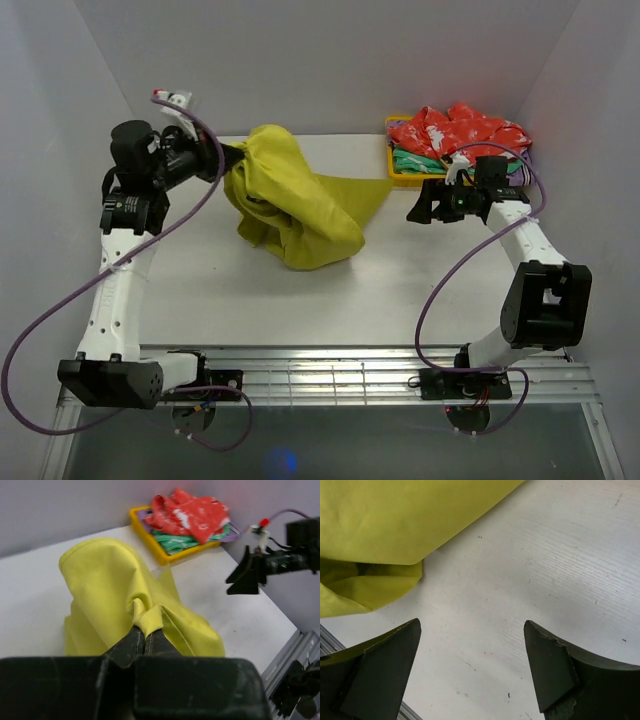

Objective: Fold and stack the trousers
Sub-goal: Flatten the trousers out

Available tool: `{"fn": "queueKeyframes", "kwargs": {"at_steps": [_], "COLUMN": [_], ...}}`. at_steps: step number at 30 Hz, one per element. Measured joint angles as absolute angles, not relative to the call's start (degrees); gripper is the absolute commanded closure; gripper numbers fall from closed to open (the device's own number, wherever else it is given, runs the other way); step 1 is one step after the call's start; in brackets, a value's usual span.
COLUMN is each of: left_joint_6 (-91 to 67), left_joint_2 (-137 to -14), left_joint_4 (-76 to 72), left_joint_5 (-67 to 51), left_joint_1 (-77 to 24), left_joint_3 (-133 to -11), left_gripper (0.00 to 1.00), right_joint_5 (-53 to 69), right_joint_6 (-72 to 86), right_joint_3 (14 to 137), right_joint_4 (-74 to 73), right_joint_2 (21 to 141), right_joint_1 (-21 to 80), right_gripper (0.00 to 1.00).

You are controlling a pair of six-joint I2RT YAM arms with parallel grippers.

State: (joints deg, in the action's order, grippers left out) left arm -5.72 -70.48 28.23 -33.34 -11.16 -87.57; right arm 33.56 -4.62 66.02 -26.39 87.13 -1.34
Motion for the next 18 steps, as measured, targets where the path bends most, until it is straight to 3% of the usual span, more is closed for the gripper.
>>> {"fn": "queueKeyframes", "kwargs": {"at_steps": [6,14,18], "left_joint_6": [-20.69,-21.45,-20.38], "left_joint_2": [-75.83,-80.82,-80.82], "left_joint_4": [22.50,25.41,25.91], "left_joint_5": [-45.45,-49.58,-49.43], "left_joint_1": [13.87,14.72,14.26], "left_joint_3": [-72.84,-71.05,-75.72], "left_gripper": [1.00,1.00,1.00], "right_joint_5": [32.93,31.48,28.75], "right_joint_6": [-4.89,-9.76,-14.46], "right_joint_3": [66.72,67.11,66.61], "right_joint_4": [-24.34,-23.66,-19.29], "right_joint_2": [90.06,91.11,90.35], "right_joint_1": [0.89,11.29,22.20], "right_gripper": [0.12,0.02,0.10]}}
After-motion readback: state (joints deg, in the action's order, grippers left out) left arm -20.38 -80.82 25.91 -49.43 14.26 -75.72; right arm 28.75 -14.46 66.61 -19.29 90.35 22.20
